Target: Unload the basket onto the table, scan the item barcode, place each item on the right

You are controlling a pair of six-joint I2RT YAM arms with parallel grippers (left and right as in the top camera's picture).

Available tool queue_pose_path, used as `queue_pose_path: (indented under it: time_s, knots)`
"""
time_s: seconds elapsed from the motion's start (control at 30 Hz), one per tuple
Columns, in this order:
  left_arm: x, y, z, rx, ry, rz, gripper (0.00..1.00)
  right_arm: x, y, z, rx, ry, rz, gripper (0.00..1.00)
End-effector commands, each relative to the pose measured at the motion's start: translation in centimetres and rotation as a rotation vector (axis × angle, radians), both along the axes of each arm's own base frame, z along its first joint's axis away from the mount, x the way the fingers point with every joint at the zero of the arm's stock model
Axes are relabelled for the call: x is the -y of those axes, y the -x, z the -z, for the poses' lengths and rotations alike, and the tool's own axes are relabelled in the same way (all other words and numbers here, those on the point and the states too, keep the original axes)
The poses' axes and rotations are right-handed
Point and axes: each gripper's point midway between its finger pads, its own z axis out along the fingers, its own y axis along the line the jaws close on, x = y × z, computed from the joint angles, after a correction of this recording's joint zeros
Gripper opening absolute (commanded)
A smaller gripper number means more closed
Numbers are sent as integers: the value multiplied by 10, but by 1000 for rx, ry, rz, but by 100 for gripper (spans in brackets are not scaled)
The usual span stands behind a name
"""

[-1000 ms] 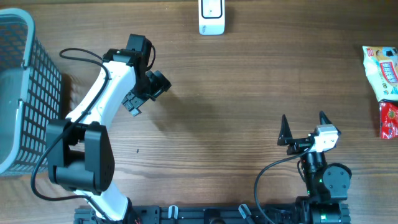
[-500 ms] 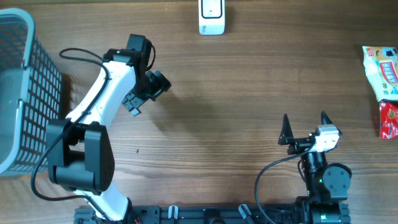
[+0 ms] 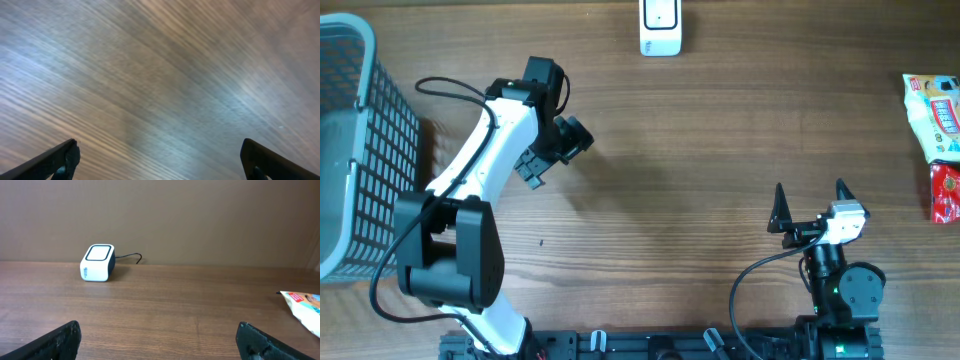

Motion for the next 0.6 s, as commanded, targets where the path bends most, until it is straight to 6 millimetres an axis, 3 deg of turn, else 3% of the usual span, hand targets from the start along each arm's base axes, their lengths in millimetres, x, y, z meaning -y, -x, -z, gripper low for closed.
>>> queue_pose_path:
  time_s: [0.0, 0.13, 0.27, 0.37, 0.5, 0.57]
  knots:
    - [-5, -1, -6, 13, -34, 27, 100, 2, 1, -2, 15, 18, 11, 100]
    - [9, -1, -15, 72, -35, 287, 100, 2, 1, -2, 15, 18, 11, 100]
    - [27, -16, -47, 337, -46, 538, 100, 2, 1, -2, 15, 18, 11, 100]
    - [18, -4, -75, 512, -60, 537, 100, 2, 1, -2, 15, 18, 11, 100]
    - [-2, 21, -97, 714, -84, 494, 100, 2, 1, -2, 15, 18, 11, 100]
    - [-3, 29, -112, 859, -106, 566, 100, 2, 1, -2, 15, 18, 11, 100]
